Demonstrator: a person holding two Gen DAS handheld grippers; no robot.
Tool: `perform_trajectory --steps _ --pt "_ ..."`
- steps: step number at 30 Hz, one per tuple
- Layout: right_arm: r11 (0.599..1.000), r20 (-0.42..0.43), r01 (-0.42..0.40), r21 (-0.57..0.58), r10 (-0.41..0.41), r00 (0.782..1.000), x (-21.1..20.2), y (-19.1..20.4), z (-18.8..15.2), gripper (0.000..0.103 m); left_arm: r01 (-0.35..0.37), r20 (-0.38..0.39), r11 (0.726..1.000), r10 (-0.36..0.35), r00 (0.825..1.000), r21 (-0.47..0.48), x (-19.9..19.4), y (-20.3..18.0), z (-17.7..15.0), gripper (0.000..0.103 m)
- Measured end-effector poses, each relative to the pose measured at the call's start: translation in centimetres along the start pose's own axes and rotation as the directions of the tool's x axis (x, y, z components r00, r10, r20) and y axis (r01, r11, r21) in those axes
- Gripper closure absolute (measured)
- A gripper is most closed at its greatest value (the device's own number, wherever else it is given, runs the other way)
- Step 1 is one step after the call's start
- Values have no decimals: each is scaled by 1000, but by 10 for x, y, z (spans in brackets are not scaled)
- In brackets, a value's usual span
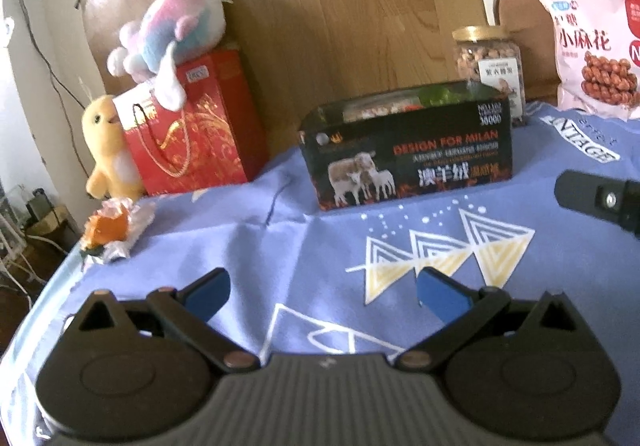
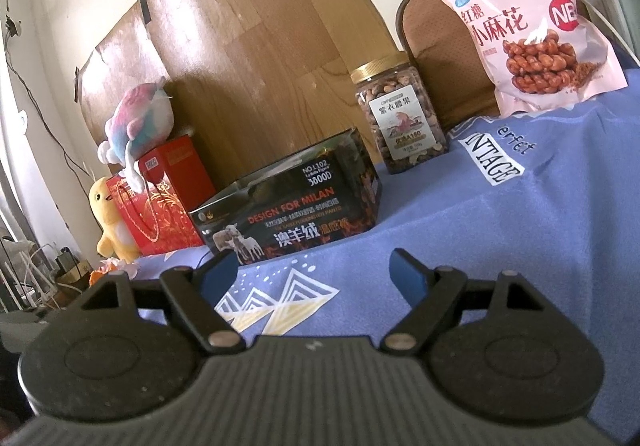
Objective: Organize snacks
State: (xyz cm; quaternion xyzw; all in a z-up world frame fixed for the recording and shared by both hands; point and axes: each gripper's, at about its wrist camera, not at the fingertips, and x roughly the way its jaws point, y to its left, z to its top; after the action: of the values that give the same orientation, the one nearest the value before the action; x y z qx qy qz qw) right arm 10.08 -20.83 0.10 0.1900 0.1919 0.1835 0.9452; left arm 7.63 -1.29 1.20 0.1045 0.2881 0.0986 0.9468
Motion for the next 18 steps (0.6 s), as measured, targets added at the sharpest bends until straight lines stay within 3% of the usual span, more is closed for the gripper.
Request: perform_trajectory --steps 13,18 --pt "1000 5 -2 2 2 1000 -2 -1 0 18 -91 -11 996 91 996 11 -2 1 2 0" --pt "1000 6 -1 2 1 1000 -2 -1 0 18 -79 -2 997 79 997 9 -6 1 2 0"
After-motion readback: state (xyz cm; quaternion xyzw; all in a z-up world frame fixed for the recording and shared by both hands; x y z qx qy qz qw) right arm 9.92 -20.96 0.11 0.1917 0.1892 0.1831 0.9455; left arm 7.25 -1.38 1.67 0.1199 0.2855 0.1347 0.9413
